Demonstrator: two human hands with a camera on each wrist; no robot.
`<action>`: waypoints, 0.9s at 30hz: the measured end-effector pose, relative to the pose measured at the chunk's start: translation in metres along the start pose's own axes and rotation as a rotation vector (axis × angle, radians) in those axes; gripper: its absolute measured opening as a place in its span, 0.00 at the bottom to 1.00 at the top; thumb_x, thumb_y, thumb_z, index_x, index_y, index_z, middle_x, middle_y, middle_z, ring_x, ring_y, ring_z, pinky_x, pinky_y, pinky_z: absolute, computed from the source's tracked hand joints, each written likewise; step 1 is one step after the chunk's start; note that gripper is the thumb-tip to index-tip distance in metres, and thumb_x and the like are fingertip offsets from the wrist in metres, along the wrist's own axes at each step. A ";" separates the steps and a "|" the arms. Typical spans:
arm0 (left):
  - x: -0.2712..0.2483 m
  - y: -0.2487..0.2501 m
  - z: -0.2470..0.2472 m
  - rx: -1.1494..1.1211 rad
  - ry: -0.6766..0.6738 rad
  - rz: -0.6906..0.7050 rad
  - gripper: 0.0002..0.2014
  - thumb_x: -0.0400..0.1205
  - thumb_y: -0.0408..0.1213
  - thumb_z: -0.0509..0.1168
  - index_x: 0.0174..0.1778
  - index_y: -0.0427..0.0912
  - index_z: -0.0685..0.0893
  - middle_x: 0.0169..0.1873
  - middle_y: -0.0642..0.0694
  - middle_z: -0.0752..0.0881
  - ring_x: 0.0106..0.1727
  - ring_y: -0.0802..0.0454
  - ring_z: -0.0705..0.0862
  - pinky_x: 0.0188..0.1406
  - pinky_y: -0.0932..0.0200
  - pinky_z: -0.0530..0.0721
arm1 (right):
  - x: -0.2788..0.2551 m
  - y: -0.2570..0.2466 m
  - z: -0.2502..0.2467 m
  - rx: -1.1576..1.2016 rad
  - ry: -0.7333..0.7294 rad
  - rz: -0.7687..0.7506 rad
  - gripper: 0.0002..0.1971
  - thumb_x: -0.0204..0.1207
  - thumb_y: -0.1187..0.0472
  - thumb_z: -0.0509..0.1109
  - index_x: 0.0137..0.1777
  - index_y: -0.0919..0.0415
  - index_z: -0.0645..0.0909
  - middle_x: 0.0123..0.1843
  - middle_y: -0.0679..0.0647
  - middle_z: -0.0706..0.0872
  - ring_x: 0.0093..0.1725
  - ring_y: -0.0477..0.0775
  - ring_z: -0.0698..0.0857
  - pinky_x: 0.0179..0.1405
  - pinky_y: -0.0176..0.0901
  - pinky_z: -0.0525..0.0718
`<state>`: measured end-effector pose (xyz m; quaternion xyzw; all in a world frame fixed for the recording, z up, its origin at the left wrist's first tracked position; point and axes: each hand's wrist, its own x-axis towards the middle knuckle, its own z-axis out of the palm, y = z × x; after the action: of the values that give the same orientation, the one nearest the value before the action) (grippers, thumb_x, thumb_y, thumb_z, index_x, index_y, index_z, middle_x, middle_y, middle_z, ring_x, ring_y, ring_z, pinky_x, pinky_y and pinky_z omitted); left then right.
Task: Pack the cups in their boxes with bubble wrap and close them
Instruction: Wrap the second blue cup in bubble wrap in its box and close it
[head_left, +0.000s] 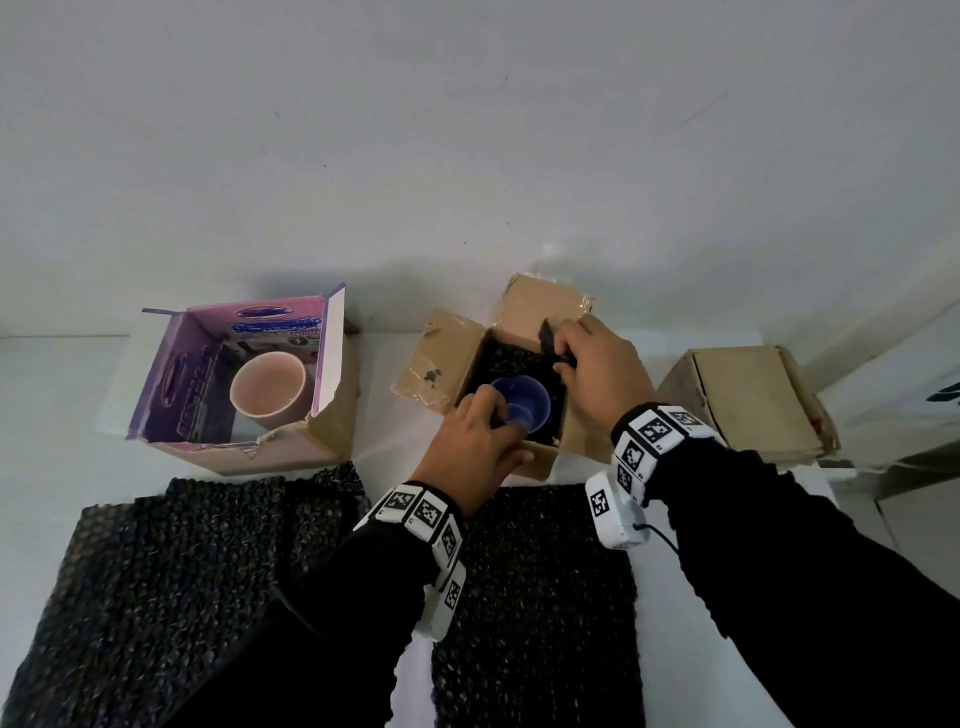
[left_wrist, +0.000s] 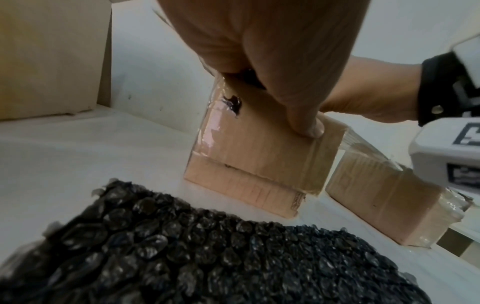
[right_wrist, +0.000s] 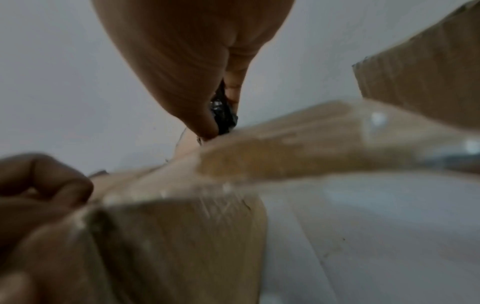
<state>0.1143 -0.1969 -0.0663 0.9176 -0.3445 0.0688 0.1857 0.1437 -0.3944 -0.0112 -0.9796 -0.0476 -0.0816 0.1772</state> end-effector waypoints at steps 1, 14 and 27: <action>-0.001 0.001 0.000 -0.015 0.004 0.005 0.18 0.78 0.54 0.59 0.49 0.46 0.87 0.48 0.44 0.74 0.46 0.46 0.76 0.44 0.53 0.78 | 0.000 -0.003 0.002 -0.038 -0.013 -0.024 0.10 0.73 0.65 0.72 0.50 0.57 0.75 0.49 0.57 0.80 0.40 0.62 0.81 0.37 0.51 0.80; -0.007 -0.021 -0.022 0.173 0.058 0.064 0.17 0.76 0.59 0.63 0.46 0.51 0.86 0.42 0.56 0.87 0.52 0.48 0.79 0.52 0.51 0.71 | -0.007 0.000 0.022 -0.435 -0.184 -0.078 0.22 0.82 0.48 0.53 0.44 0.52 0.89 0.58 0.45 0.83 0.70 0.55 0.65 0.64 0.59 0.54; -0.011 -0.024 -0.015 0.136 0.028 0.065 0.13 0.73 0.55 0.63 0.42 0.51 0.86 0.38 0.55 0.87 0.49 0.48 0.81 0.54 0.49 0.69 | -0.044 -0.009 0.023 0.035 -0.328 -0.210 0.21 0.67 0.30 0.69 0.55 0.38 0.82 0.49 0.38 0.84 0.55 0.45 0.72 0.53 0.52 0.60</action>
<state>0.1222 -0.1680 -0.0622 0.9155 -0.3658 0.1109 0.1255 0.1025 -0.3810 -0.0377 -0.9662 -0.1790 0.0621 0.1747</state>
